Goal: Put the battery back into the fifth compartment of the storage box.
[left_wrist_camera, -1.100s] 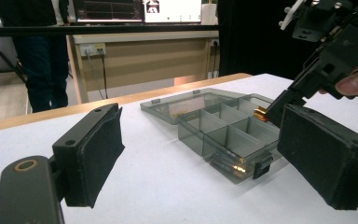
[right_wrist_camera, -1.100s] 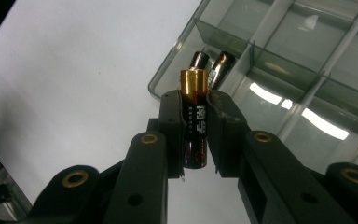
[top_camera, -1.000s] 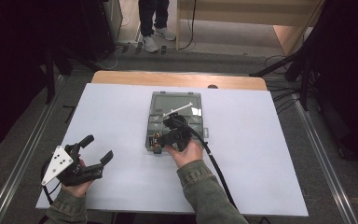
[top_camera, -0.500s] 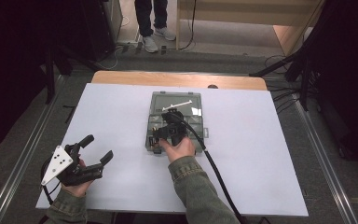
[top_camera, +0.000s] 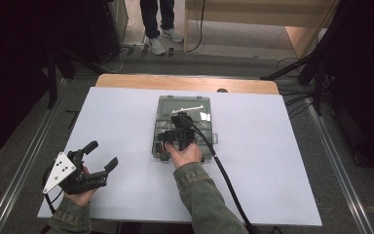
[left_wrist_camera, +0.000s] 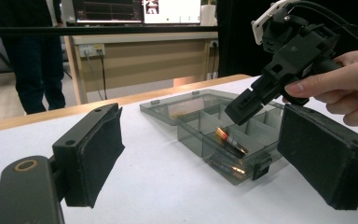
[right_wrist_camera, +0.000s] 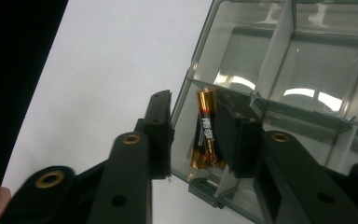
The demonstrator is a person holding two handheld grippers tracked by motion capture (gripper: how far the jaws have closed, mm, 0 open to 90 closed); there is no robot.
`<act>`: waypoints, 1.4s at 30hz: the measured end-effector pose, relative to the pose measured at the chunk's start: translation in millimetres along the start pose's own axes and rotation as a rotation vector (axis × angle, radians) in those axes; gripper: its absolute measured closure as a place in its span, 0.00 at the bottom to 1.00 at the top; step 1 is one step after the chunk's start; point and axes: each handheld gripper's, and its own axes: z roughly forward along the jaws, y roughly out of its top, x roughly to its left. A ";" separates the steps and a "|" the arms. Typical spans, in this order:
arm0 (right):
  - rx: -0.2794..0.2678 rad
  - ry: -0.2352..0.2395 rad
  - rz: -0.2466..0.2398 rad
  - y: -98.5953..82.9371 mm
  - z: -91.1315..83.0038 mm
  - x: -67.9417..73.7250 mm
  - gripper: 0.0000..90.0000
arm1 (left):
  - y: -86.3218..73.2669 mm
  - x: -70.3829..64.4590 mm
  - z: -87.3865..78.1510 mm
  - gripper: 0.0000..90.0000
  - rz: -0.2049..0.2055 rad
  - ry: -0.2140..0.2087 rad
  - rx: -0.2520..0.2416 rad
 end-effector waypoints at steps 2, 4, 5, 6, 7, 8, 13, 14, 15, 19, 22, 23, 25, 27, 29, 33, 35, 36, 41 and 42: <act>-0.001 0.002 -0.005 -0.2 -1.9 0.3 0.68 | -0.1 -0.1 0.2 0.16 -0.001 0.000 0.001; 0.008 -0.002 -0.020 -0.4 -4.0 -0.4 0.59 | -0.1 -0.2 0.3 0.16 0.001 -0.001 0.001; 0.013 -0.004 -0.035 -0.6 -5.1 -0.7 0.49 | 0.0 -0.4 0.2 0.16 0.000 0.000 0.001; 0.013 -0.010 -0.056 -1.1 -6.6 -1.0 0.44 | -0.1 -0.3 0.3 0.16 0.001 0.000 0.001; 0.012 -0.015 -0.068 -1.6 -7.6 -0.9 0.42 | -0.1 -0.2 0.3 0.16 0.000 0.000 0.001; 0.010 -0.019 -0.095 -2.3 -9.5 -1.3 0.37 | 0.0 -0.3 0.3 0.16 0.000 0.000 0.001; 0.007 -0.030 -0.186 -7.3 -18.1 -4.9 0.22 | -0.1 -0.4 0.3 0.16 0.001 0.001 0.003; 0.004 -0.028 -0.189 -8.0 -19.3 -5.8 0.19 | -0.1 -0.5 0.4 0.16 0.001 0.001 0.002; 0.002 -0.037 -0.201 -8.8 -21.2 -7.2 0.16 | -0.1 -0.6 0.4 0.16 0.000 0.001 0.003; -0.012 -0.056 -0.230 -11.6 -28.3 -15.1 0.13 | -0.2 -0.7 0.5 0.16 -0.002 0.001 0.002; -0.017 -0.077 -0.255 -14.3 -34.3 -20.5 0.08 | -0.3 -0.7 0.7 0.16 -0.001 0.001 0.002; -0.019 -0.082 -0.258 -15.1 -35.7 -21.7 0.05 | -0.3 -0.8 0.6 0.16 -0.001 0.001 0.002; -0.012 -0.113 -0.273 -18.1 -40.0 -25.7 0.03 | -0.3 -0.9 0.6 0.16 -0.001 0.002 0.002; -0.014 -0.117 -0.283 -20.3 -43.6 -29.7 0.02 | -0.4 -0.9 0.7 0.16 0.000 0.002 0.003; -0.019 -0.124 -0.288 -23.2 -48.2 -33.7 0.02 | -0.4 -1.1 0.7 0.16 0.000 0.002 0.004; -0.017 -0.137 -0.308 -31.1 -58.6 -42.4 0.02 | -0.5 -1.0 0.7 0.16 0.000 0.002 0.005; -0.020 -0.152 -0.316 -36.9 -65.0 -47.1 0.02 | -0.6 -1.1 0.9 0.16 0.001 0.003 0.006; -0.020 -0.159 -0.318 -39.4 -68.0 -49.8 0.02 | -0.6 -1.2 0.9 0.16 0.001 0.003 0.006; -0.016 -0.178 -0.333 -52.2 -82.0 -63.7 0.02 | -0.7 -1.4 1.0 0.16 0.004 0.004 0.010; -0.013 -0.181 -0.335 -54.4 -84.3 -65.8 0.02 | -0.8 -1.4 1.0 0.16 0.005 0.005 0.011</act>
